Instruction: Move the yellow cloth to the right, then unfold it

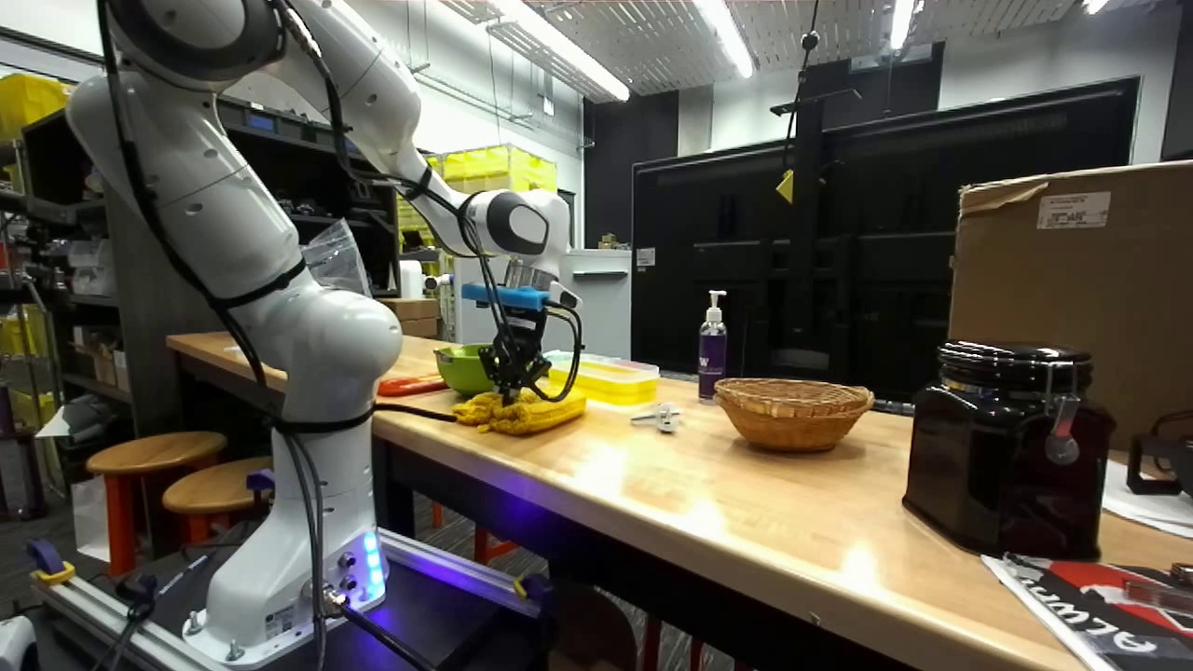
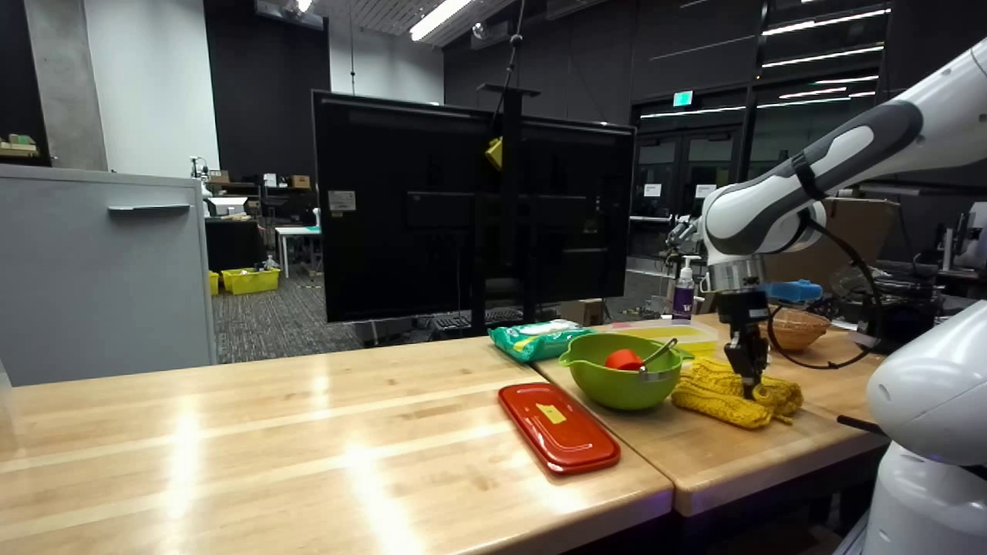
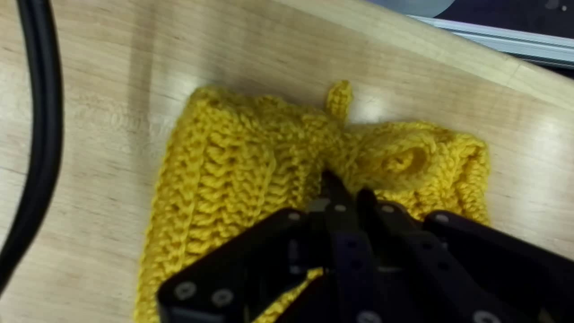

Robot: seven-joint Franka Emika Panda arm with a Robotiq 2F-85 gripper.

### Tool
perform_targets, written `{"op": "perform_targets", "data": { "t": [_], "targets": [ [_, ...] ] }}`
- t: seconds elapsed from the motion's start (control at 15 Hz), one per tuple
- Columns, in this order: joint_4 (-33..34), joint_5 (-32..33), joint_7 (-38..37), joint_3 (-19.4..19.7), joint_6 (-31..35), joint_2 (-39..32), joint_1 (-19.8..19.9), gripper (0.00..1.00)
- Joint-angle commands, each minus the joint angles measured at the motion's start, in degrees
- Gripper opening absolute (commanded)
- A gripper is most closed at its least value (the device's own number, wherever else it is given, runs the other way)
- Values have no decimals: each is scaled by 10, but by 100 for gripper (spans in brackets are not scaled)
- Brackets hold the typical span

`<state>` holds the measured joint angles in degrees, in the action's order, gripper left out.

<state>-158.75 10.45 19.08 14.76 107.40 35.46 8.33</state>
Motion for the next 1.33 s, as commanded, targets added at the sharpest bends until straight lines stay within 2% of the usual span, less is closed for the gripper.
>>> {"op": "perform_targets", "data": {
  "t": [0.0,0.6,1.27],
  "targets": [
    [-10,4,5,-14,-44,70,8,1],
    [26,20,1,-7,-132,170,14,1],
    [81,71,-6,6,-131,171,18,1]
  ]
}}
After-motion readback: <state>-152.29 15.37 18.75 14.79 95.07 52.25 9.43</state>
